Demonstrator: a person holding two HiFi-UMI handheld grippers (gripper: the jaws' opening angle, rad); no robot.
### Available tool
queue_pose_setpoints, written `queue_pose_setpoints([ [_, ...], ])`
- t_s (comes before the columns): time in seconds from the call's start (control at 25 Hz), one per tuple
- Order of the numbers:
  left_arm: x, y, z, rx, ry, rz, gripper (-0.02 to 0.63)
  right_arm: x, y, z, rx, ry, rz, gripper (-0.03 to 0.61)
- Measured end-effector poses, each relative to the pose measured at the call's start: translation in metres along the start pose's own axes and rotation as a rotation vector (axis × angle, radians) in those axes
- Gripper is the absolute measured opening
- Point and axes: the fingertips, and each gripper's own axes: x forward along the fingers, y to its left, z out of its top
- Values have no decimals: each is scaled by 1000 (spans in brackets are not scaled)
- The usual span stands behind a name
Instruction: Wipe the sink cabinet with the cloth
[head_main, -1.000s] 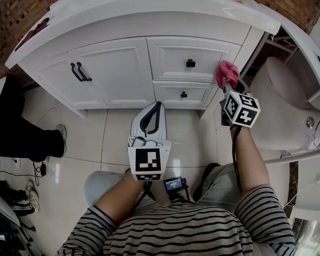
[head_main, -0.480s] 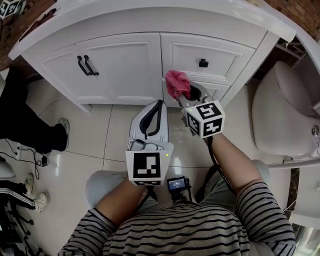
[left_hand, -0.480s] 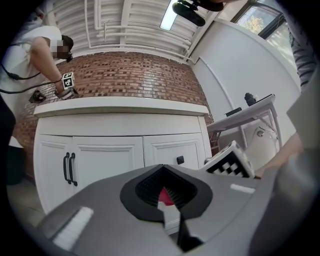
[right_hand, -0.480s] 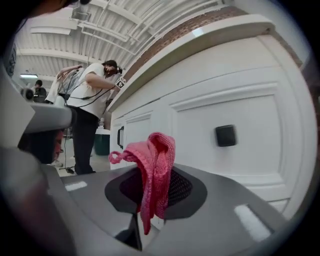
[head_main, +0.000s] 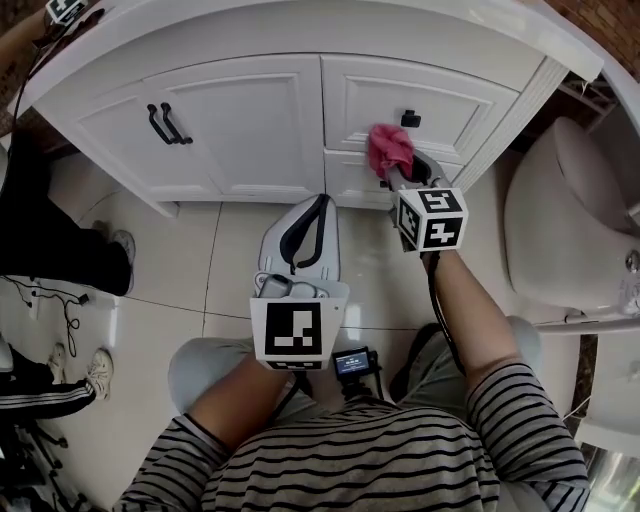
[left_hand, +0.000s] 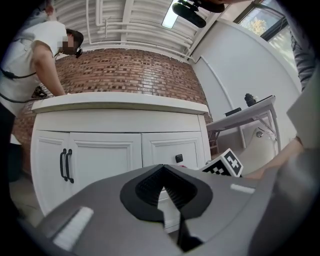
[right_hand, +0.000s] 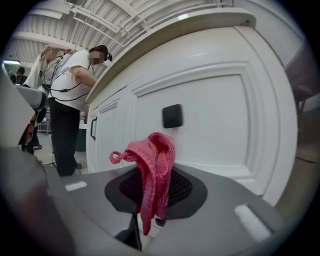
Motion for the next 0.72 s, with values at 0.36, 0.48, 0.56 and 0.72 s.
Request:
queue_pose_setpoints([
  [0.36,-1,-15,-6,21,-2,-9,0,-88,-136,-23,146,-8,-316,85],
  [0.48,-3,-17,-2,16,-12,-14,1,-94,-119,-19,127,-22,-308,81],
  [0.56,-4,-17,1,9,-22,-18,1,-79,-70,-9,67,-59,-188,81],
  [0.72,-5,-15,1,1,-7,-19,0,-23,44,-3,-97,-110,63,81],
])
